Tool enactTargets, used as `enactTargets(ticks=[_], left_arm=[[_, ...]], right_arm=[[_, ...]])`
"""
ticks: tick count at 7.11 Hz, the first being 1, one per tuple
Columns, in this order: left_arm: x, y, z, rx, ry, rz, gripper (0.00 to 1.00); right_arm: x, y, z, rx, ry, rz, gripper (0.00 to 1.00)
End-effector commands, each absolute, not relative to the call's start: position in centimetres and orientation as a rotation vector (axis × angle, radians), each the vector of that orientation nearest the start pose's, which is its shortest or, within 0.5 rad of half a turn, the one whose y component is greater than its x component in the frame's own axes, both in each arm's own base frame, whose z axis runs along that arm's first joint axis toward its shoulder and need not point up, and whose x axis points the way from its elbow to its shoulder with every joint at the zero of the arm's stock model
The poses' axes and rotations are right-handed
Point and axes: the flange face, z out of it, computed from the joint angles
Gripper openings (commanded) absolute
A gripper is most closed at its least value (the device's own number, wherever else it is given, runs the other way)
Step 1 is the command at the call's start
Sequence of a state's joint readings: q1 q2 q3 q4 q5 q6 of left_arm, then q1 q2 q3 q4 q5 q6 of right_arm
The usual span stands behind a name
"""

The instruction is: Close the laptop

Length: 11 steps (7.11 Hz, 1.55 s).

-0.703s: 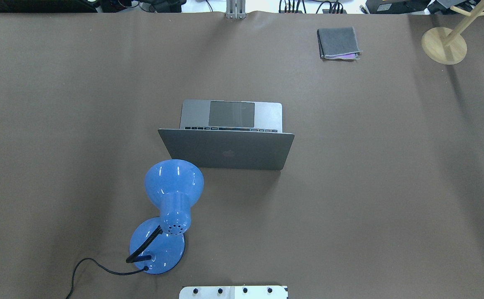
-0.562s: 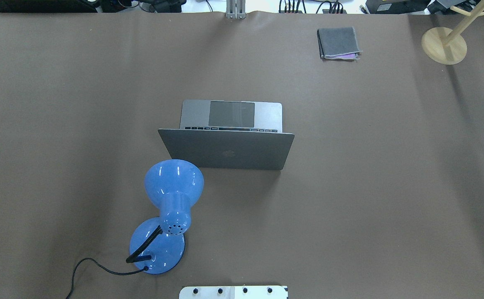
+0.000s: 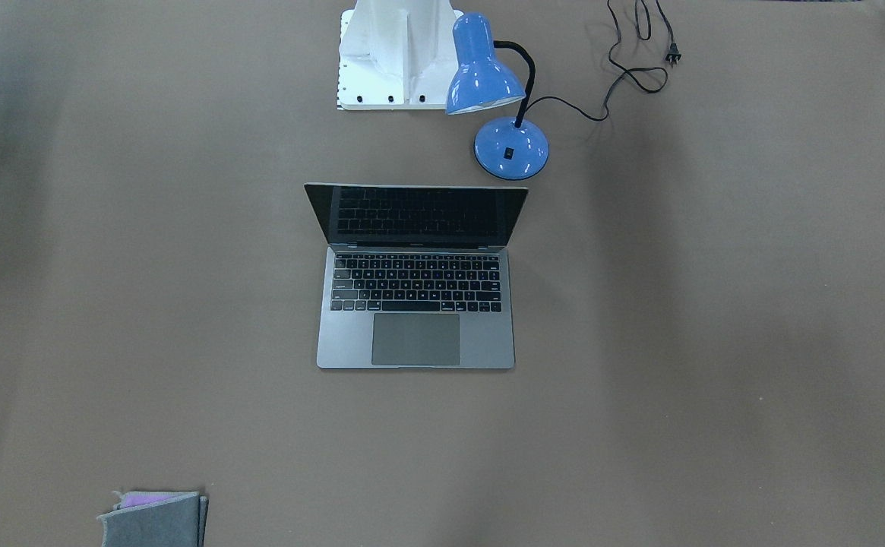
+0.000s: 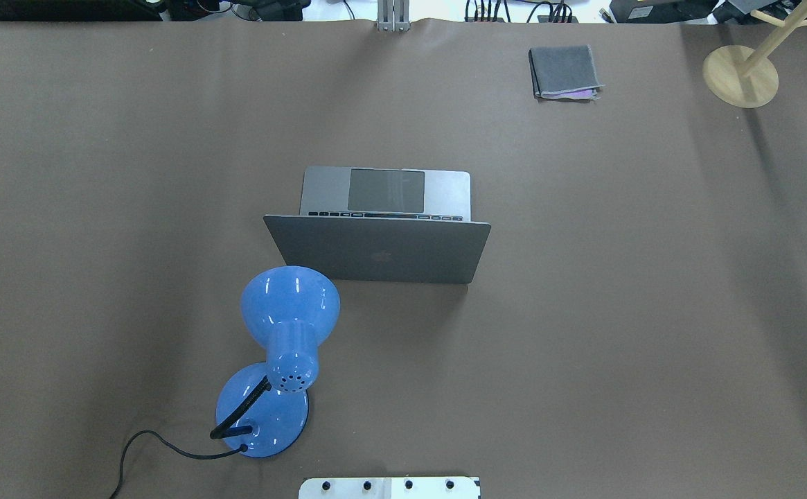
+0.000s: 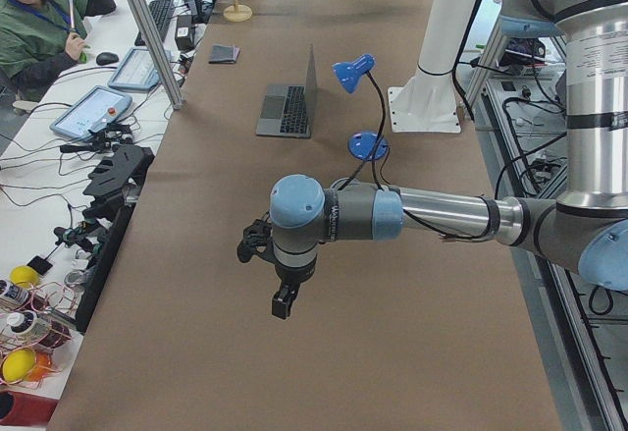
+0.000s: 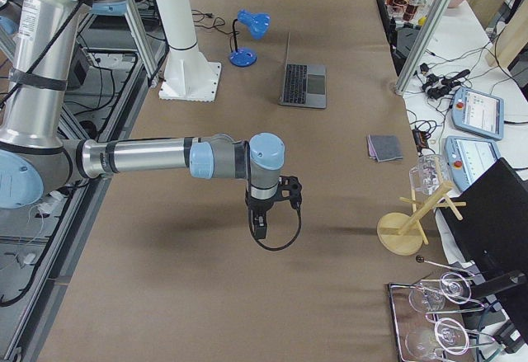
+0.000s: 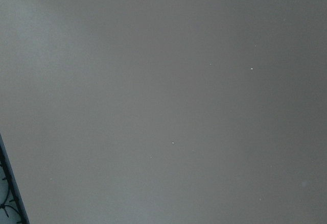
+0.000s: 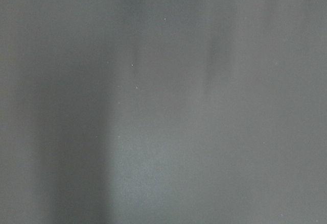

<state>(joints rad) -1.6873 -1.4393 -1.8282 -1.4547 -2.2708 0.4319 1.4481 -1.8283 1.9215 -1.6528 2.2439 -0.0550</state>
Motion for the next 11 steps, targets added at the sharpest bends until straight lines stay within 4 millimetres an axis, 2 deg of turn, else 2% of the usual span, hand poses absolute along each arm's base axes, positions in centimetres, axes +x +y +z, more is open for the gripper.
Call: enactTargets(ticks=[1, 3, 5, 6, 7, 9, 10, 11], left_arm=[[-12.0, -42.9, 59.7, 0.263, 0.657, 0.326, 0.98], [-12.1, -43.7, 58.2, 0.375, 0.625, 0.365, 0.99], [-12.1, -44.4, 56.6, 0.541, 0.575, 0.428, 0.98], [-12.2, -45.6, 55.1, 0.659, 0.534, 0.466, 0.98], [-11.8, -47.7, 55.2, 0.653, 0.589, 0.423, 0.98], [-9.9, -47.4, 54.3, 0.647, 0.855, 0.417, 0.98], [-9.4, -47.2, 54.9, 0.639, 0.944, 0.427, 0.98], [-9.0, -47.3, 54.3, 0.650, 0.958, 0.439, 0.98]], right_arm=[[2.3, -39.6, 60.2, 0.080, -0.674, -0.203, 1.00], [2.2, -40.5, 58.3, 0.250, -0.673, -0.253, 1.00], [2.1, -41.2, 57.2, 0.281, -0.681, -0.225, 1.00], [2.1, -41.7, 56.4, 0.327, -0.683, -0.238, 1.00], [2.0, -41.8, 56.3, 0.334, -0.689, -0.230, 1.00], [1.6, -42.0, 55.3, 0.384, -0.717, -0.211, 1.00], [0.9, -42.0, 54.8, 0.364, -0.762, -0.181, 1.00], [-0.5, -42.3, 53.6, 0.353, -0.806, -0.142, 1.00]])
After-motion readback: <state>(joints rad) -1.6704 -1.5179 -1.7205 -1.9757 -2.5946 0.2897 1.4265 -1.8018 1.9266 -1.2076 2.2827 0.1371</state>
